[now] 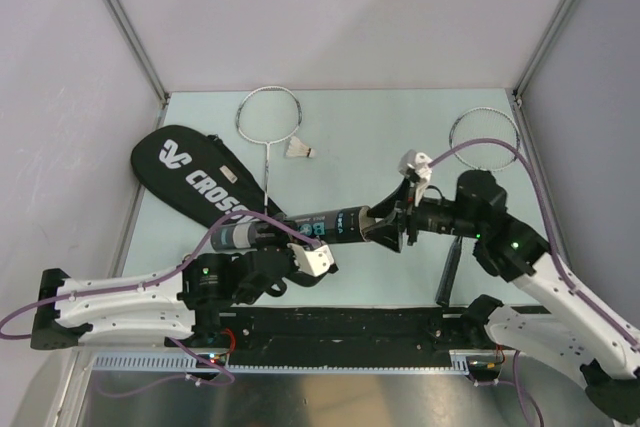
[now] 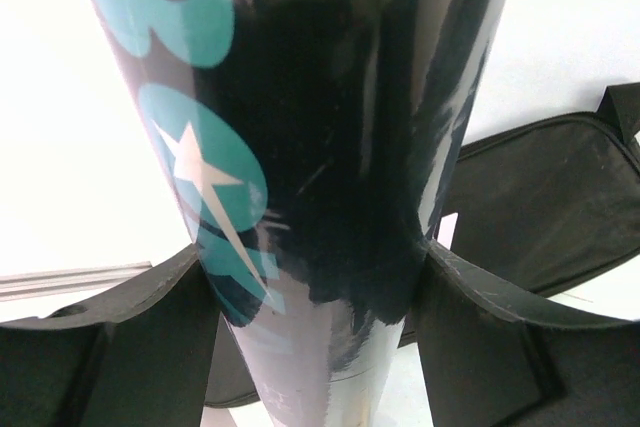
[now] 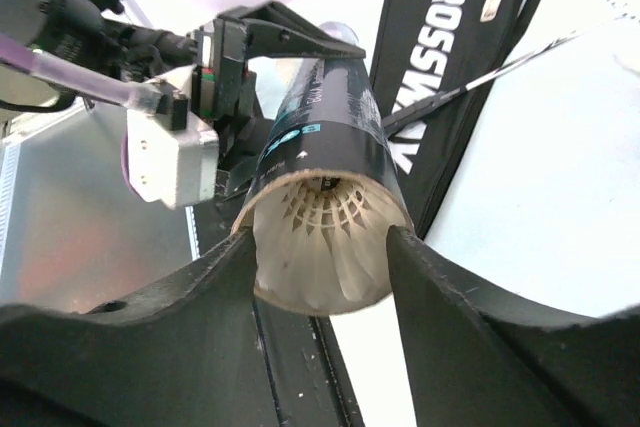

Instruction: Pack up the badminton gear

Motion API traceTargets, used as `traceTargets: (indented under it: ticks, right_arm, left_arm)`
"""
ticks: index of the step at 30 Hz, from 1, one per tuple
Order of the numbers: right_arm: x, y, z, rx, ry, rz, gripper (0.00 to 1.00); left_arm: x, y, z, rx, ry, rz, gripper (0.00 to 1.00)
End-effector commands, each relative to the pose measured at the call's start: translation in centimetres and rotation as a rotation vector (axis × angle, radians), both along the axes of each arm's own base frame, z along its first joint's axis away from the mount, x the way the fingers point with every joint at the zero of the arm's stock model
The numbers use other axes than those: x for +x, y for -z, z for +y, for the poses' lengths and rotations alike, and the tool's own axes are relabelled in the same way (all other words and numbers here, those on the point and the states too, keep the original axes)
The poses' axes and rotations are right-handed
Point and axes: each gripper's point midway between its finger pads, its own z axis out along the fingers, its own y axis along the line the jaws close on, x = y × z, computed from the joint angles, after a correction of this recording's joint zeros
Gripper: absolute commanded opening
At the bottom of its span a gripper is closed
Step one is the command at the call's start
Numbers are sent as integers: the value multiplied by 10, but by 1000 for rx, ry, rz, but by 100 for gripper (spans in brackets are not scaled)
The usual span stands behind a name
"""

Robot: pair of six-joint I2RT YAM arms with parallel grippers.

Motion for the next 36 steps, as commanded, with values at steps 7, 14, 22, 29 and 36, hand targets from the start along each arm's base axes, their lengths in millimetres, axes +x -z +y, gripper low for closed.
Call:
traceTargets:
  ticks: [7,14,22,29,36]
  right_arm:
    - [-31,-75,-40,196,92,-99,78]
    - [-27,-84,-58,242,200,-129,99]
    - [-22,-69,-50,313,177,-188,99]
    - [-25,-55,-17,381,57,-154,100]
    - [-33,-47,14,395,-32,-162,99]
  left_arm:
    - [6,-36,-9,-143,-37,-27,57]
    - [-4,-95,-32,-453,-6,73,57]
    - [-23,-162,-71,-854,37,275,58]
    - [-36,-207,-97,-1180,104,406,59]
    - [-40,-227,-107,-1334,164,435,59]
